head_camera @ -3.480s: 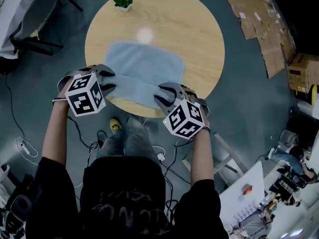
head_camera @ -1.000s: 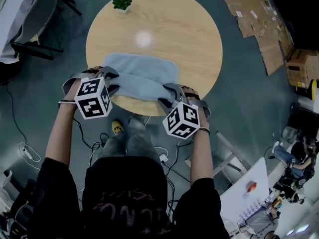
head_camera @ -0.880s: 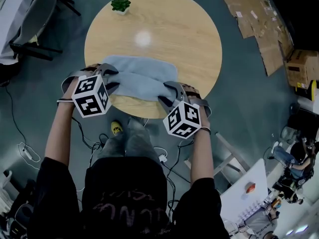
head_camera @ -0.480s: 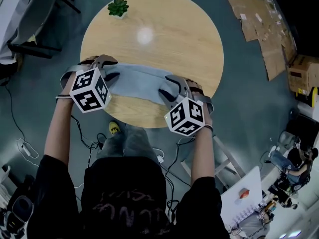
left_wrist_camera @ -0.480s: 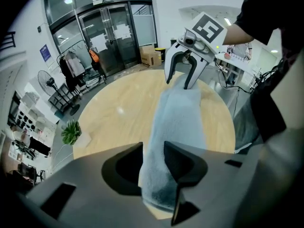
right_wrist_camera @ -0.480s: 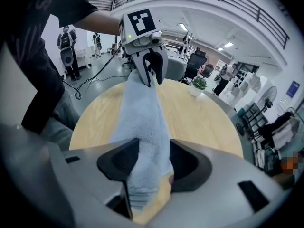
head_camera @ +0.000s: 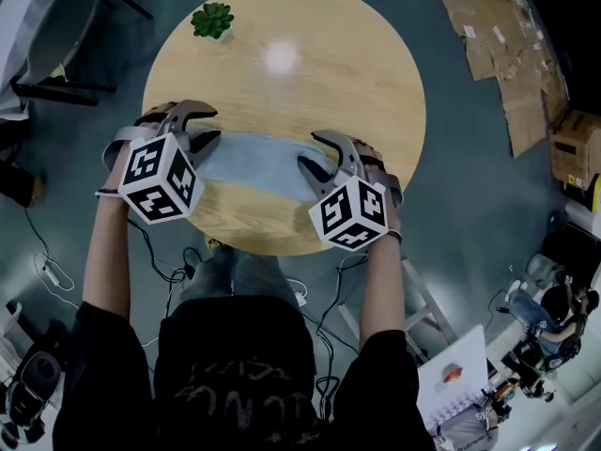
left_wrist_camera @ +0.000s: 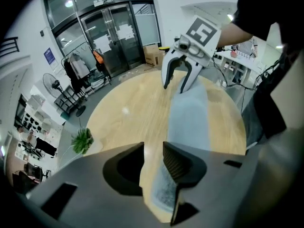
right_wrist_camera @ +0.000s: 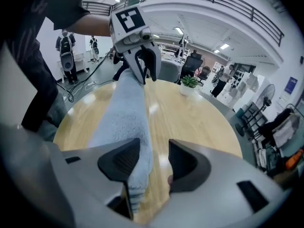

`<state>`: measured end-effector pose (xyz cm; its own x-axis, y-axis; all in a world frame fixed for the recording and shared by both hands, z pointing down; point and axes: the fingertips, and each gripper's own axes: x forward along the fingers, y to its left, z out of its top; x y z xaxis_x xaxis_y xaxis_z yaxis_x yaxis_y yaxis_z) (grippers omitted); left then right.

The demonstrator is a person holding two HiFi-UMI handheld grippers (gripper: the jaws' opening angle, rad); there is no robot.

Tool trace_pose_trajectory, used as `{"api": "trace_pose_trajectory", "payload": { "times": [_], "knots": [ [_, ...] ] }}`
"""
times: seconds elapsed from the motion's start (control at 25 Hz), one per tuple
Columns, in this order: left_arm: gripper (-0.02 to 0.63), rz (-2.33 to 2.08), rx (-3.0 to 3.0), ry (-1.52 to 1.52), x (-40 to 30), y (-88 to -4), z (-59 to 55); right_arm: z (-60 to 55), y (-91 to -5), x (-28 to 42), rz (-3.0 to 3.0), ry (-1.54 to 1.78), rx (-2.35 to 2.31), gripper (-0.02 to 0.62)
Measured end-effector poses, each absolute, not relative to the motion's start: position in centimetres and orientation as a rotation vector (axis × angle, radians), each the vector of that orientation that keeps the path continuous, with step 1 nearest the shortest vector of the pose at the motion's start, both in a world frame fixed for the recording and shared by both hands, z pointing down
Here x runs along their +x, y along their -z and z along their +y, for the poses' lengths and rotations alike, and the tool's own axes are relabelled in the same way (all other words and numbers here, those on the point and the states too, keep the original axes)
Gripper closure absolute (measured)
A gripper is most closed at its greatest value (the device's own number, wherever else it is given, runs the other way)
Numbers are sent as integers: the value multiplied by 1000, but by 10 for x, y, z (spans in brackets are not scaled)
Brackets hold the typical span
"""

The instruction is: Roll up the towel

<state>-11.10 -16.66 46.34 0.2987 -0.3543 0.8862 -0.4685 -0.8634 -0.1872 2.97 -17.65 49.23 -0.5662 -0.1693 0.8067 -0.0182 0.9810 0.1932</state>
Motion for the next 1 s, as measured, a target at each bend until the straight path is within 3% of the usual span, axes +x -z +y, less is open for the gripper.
{"api": "trace_pose_trajectory", "payload": {
  "times": [0.16, 0.36, 0.64, 1.0],
  "knots": [
    [469, -656, 2516, -1550, -87, -438, -150, -185, -499, 27, -2168, 191, 125, 410],
    [471, -554, 2467, -1648, -80, -472, -139, -190, -497, 25, -2186, 189, 138, 411],
    [474, -686, 2471, -1533, -82, -470, -145, -188, -452, 34, -2308, 153, 306, 439],
    [474, -1047, 2491, -1272, -102, -411, -128, -149, -389, 43, -2446, 83, 611, 527]
  ]
}}
